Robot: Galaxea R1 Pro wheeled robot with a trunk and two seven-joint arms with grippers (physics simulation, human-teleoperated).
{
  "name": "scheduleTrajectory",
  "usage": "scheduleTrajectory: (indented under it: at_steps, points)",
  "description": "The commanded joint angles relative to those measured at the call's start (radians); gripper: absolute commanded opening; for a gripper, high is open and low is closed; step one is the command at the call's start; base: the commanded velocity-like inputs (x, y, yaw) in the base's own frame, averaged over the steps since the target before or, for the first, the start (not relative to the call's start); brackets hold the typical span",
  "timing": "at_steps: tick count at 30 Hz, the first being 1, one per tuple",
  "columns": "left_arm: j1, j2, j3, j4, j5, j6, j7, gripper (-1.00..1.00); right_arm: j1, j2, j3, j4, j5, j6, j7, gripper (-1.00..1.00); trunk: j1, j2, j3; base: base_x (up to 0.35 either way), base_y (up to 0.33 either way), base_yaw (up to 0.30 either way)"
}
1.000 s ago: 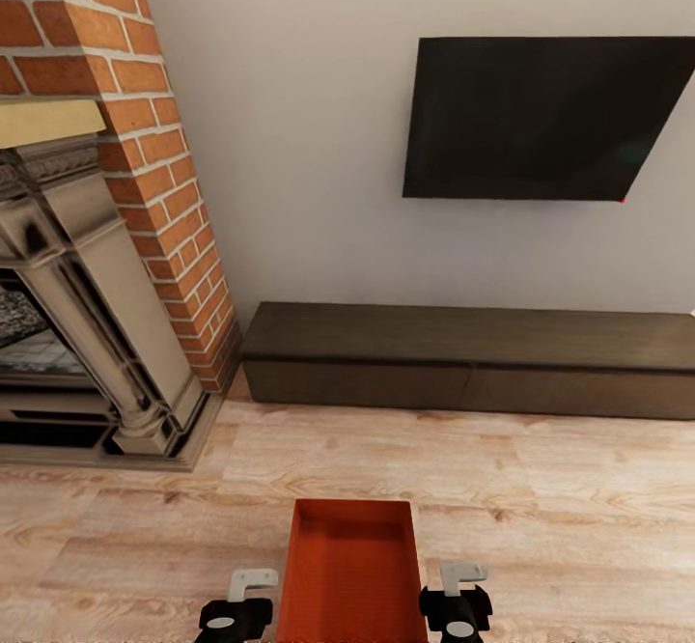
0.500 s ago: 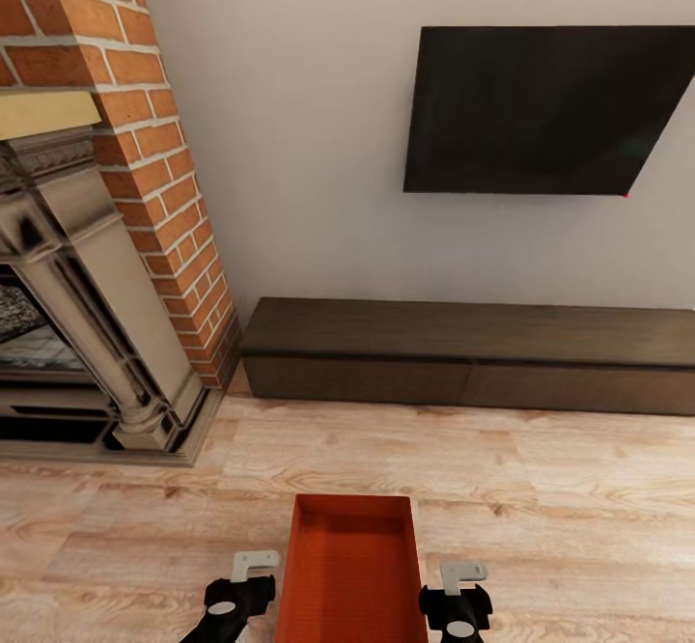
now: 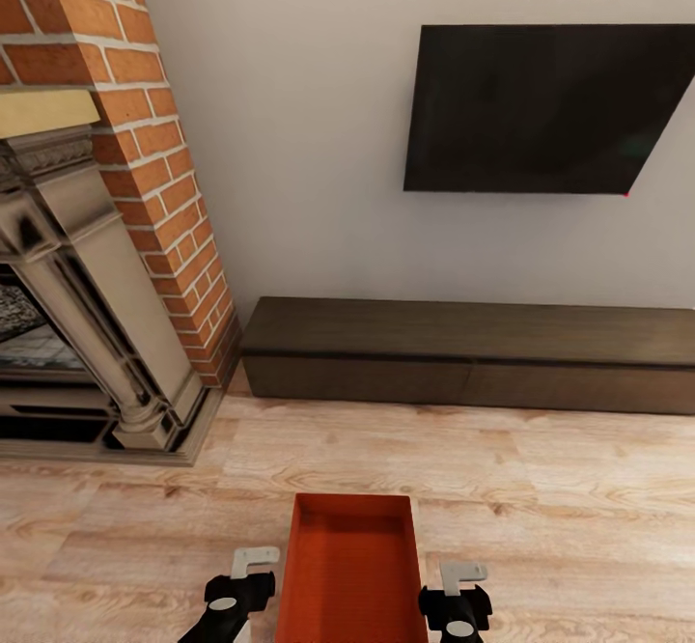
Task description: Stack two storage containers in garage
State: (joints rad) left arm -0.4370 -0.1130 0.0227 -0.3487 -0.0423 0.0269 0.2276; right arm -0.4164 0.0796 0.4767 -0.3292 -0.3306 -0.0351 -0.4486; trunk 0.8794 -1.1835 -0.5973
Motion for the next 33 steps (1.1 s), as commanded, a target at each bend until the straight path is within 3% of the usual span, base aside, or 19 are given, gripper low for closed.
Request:
scheduleTrajectory:
  at_steps: [1,10,19,25,33]
  points:
    - [0.0,-0.001,0.002,-0.001,-0.004,0.003,0.002,1.0,-0.001,-0.001,0.008,0.0,-0.011,-0.004,-0.005,1.0,0.0,-0.001,-0.002,0.0,0.0,0.0]
    - [0.0,-0.006,0.006,-0.009,0.0,0.007,0.014,1.0,-0.001,-0.003,0.008,0.0,-0.011,-0.003,-0.004,1.0,0.0,-0.001,-0.016,0.0,0.0,0.0]
    - [0.0,-0.042,0.006,-0.017,0.004,0.035,0.075,1.0,-0.001,-0.003,0.008,-0.001,-0.012,-0.003,-0.004,1.0,0.0,-0.001,-0.028,0.0,0.0,0.0]
    - [0.0,-0.048,0.006,-0.017,0.003,0.043,0.078,1.0,-0.001,-0.003,0.008,-0.001,-0.011,-0.003,-0.004,1.0,0.0,-0.001,-0.028,0.0,0.0,0.0]
    - [0.0,-0.047,0.006,-0.016,0.002,0.044,0.075,1.0,-0.001,-0.004,0.008,-0.001,-0.011,-0.003,-0.004,1.0,0.031,-0.057,-0.054,0.0,0.0,0.0]
